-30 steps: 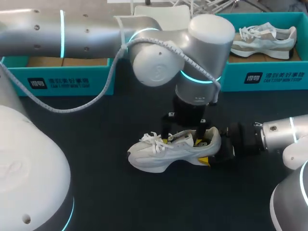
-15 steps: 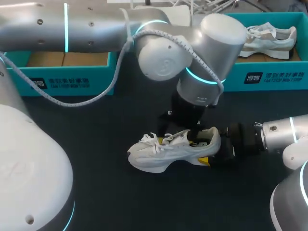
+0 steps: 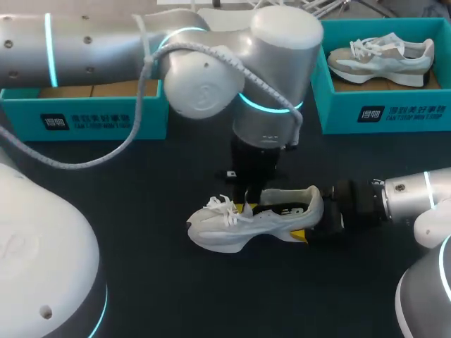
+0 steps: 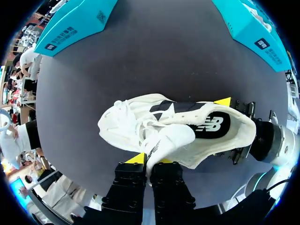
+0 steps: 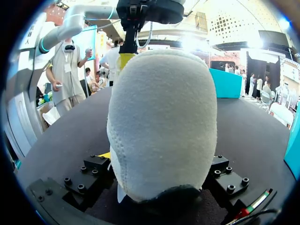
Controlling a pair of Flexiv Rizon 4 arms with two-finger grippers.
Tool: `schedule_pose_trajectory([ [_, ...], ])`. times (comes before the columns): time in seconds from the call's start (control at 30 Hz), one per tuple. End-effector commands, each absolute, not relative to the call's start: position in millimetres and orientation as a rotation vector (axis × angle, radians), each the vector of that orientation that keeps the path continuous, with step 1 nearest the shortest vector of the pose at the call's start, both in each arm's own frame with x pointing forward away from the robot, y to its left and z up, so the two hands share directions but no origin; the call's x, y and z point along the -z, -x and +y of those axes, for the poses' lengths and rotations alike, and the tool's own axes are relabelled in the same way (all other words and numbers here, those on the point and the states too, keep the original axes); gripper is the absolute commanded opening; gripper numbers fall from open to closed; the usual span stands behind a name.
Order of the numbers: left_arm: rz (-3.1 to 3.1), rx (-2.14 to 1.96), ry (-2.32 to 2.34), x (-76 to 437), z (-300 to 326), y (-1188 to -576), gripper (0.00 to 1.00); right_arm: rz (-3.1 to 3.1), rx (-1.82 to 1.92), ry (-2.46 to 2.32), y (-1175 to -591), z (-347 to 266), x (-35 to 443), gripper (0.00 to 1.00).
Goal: Take the shoe out of the shoebox, open the shoe tongue, remove and reinsert the insole, then place the shoe into the shoebox
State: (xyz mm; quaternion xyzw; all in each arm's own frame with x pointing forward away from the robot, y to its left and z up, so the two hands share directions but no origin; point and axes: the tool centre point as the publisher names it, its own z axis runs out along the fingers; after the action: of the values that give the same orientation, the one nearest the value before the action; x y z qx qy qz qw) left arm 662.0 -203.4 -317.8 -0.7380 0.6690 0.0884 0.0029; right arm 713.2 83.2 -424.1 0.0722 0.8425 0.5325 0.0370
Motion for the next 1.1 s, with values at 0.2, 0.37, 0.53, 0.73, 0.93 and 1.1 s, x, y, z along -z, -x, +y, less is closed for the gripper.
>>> schedule_pose_trajectory([
  [0.2, 1.826, -0.078, 2.613, 300.0, -166.3, -650.2, 0.00, 2.587, -1.630, -0.224, -712.5, 88.6, 429.6, 0.00],
  [0.37, 1.723, -0.106, 2.697, 307.8, -143.4, -653.3, 0.00, 2.587, -1.630, -0.224, -712.5, 88.6, 429.6, 0.00],
  [0.53, 1.626, -0.192, 2.751, 332.0, -128.8, -655.1, 0.00, 2.587, -1.630, -0.224, -712.5, 88.6, 429.6, 0.00],
  [0.73, 1.567, -0.266, 2.769, 366.6, -125.2, -649.5, 0.00, 2.587, -1.630, -0.224, -712.5, 88.6, 429.6, 0.00],
  [0.93, 1.526, -0.332, 2.829, 383.3, -117.1, -647.4, 0.20, 2.587, -1.630, -0.224, -712.5, 88.6, 429.6, 0.00],
  [1.1, 1.499, -0.348, 2.839, 379.5, -108.5, -650.3, 0.89, 2.587, -1.630, -0.224, -712.5, 88.6, 429.6, 0.00],
])
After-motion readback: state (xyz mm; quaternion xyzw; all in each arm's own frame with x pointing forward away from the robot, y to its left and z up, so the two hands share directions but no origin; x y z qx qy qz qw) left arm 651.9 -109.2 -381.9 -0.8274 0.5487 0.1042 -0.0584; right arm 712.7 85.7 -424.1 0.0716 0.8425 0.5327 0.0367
